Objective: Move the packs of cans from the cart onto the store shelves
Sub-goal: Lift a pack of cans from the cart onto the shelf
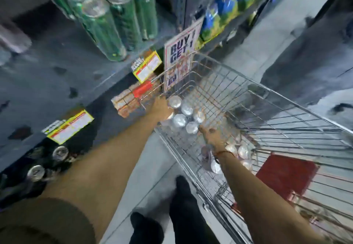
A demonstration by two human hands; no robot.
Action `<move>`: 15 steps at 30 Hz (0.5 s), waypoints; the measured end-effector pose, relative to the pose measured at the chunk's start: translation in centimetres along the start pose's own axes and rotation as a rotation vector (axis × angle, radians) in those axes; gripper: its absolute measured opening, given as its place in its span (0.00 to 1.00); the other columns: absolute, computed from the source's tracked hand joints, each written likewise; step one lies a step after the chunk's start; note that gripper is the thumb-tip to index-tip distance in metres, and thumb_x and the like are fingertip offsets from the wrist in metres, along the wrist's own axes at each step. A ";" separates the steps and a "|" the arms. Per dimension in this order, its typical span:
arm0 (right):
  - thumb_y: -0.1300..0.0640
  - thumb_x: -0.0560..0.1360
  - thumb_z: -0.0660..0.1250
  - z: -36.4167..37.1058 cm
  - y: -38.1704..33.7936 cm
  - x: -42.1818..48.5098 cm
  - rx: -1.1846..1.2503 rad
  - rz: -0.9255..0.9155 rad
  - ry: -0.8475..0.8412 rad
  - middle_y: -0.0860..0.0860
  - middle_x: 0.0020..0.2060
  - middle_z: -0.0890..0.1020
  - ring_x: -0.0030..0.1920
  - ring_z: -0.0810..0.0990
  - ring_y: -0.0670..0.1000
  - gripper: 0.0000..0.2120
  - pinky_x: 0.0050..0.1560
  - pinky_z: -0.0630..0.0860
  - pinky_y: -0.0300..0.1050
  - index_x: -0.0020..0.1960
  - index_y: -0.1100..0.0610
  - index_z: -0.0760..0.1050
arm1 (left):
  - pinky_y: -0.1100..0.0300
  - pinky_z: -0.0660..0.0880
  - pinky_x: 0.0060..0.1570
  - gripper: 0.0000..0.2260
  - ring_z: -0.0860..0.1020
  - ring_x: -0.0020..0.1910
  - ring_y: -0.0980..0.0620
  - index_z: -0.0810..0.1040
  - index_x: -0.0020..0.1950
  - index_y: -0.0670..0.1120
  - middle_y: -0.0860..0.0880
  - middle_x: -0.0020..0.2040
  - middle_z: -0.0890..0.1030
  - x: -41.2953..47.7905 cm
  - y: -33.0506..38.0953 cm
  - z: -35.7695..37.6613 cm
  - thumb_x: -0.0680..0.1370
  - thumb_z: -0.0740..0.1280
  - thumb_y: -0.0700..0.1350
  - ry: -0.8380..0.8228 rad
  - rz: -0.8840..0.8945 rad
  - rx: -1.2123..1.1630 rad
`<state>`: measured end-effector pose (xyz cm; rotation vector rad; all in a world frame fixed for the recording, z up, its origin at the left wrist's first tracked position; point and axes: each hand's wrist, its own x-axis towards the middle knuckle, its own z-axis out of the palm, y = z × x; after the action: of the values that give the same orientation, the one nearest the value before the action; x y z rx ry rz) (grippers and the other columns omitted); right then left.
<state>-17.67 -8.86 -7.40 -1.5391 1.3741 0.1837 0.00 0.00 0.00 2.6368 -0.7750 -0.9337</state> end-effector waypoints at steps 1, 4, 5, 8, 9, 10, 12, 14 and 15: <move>0.34 0.68 0.61 0.3 -0.2 0.4 0.089 0.063 -0.053 0.57 0.57 0.75 0.58 0.74 0.55 0.31 0.57 0.69 0.49 0.58 0.58 0.73 | 0.50 0.67 0.61 0.20 0.71 0.65 0.38 0.70 0.65 0.33 0.34 0.66 0.72 0.8 0.1 0.2 0.78 0.61 0.44 -0.029 -0.023 0.021; 0.46 0.73 0.65 1.6 -0.5 2.4 0.273 0.120 -0.159 0.59 0.51 0.77 0.53 0.75 0.58 0.18 0.55 0.69 0.50 0.54 0.59 0.75 | 0.51 0.71 0.57 0.20 0.74 0.61 0.38 0.73 0.63 0.34 0.35 0.63 0.75 3.0 -0.2 1.4 0.78 0.61 0.47 -0.092 -0.064 0.019; 0.49 0.73 0.66 2.1 -0.5 2.9 0.332 0.117 -0.148 0.61 0.50 0.79 0.51 0.77 0.59 0.16 0.54 0.71 0.50 0.52 0.61 0.76 | 0.51 0.71 0.58 0.20 0.74 0.62 0.39 0.72 0.64 0.35 0.36 0.64 0.75 3.8 -0.4 2.1 0.78 0.61 0.48 -0.128 -0.087 0.015; 0.53 0.73 0.67 2.7 -1.0 3.6 0.410 0.128 -0.050 0.56 0.38 0.79 0.36 0.74 0.53 0.13 0.41 0.71 0.45 0.49 0.64 0.75 | 0.51 0.72 0.61 0.19 0.74 0.64 0.41 0.71 0.66 0.37 0.39 0.66 0.74 5.3 -0.7 3.3 0.78 0.61 0.46 -0.218 -0.195 -0.033; 0.53 0.73 0.67 2.8 -1.0 4.0 0.409 0.141 -0.030 0.54 0.35 0.78 0.38 0.74 0.53 0.14 0.44 0.69 0.45 0.50 0.64 0.74 | 0.52 0.72 0.60 0.19 0.74 0.64 0.42 0.71 0.66 0.38 0.39 0.66 0.74 6.0 -0.8 3.5 0.77 0.62 0.46 -0.236 -0.230 -0.054; 0.53 0.72 0.67 2.7 -1.1 4.2 0.379 0.161 -0.021 0.52 0.32 0.77 0.42 0.73 0.54 0.14 0.48 0.68 0.46 0.50 0.64 0.74 | 0.53 0.73 0.60 0.19 0.75 0.63 0.42 0.71 0.66 0.39 0.39 0.66 0.74 6.3 -0.8 3.4 0.77 0.62 0.45 -0.252 -0.251 -0.084; 0.54 0.72 0.67 2.4 -1.8 4.3 0.332 0.166 -0.029 0.54 0.34 0.80 0.48 0.74 0.54 0.16 0.51 0.65 0.45 0.52 0.66 0.74 | 0.52 0.74 0.58 0.20 0.75 0.61 0.42 0.70 0.66 0.38 0.40 0.64 0.74 6.8 -0.6 2.8 0.76 0.62 0.44 -0.320 -0.293 -0.189; 0.56 0.74 0.66 1.7 -2.8 3.8 0.295 0.132 -0.007 0.61 0.47 0.81 0.51 0.75 0.56 0.17 0.50 0.68 0.46 0.56 0.69 0.73 | 0.53 0.73 0.54 0.19 0.75 0.56 0.44 0.71 0.66 0.37 0.40 0.57 0.74 6.7 -0.7 2.1 0.77 0.61 0.43 -0.383 -0.325 -0.402; 0.57 0.74 0.65 1.2 -3.4 3.7 0.289 0.096 0.016 0.63 0.52 0.79 0.52 0.75 0.58 0.17 0.49 0.69 0.47 0.56 0.69 0.73 | 0.54 0.71 0.51 0.16 0.76 0.52 0.45 0.74 0.62 0.37 0.40 0.52 0.74 6.7 -0.8 1.8 0.76 0.61 0.42 -0.400 -0.340 -0.499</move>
<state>-13.16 -10.96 -8.55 -1.2390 1.4203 0.0298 3.56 -3.13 -5.07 2.1936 -0.1189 -1.5421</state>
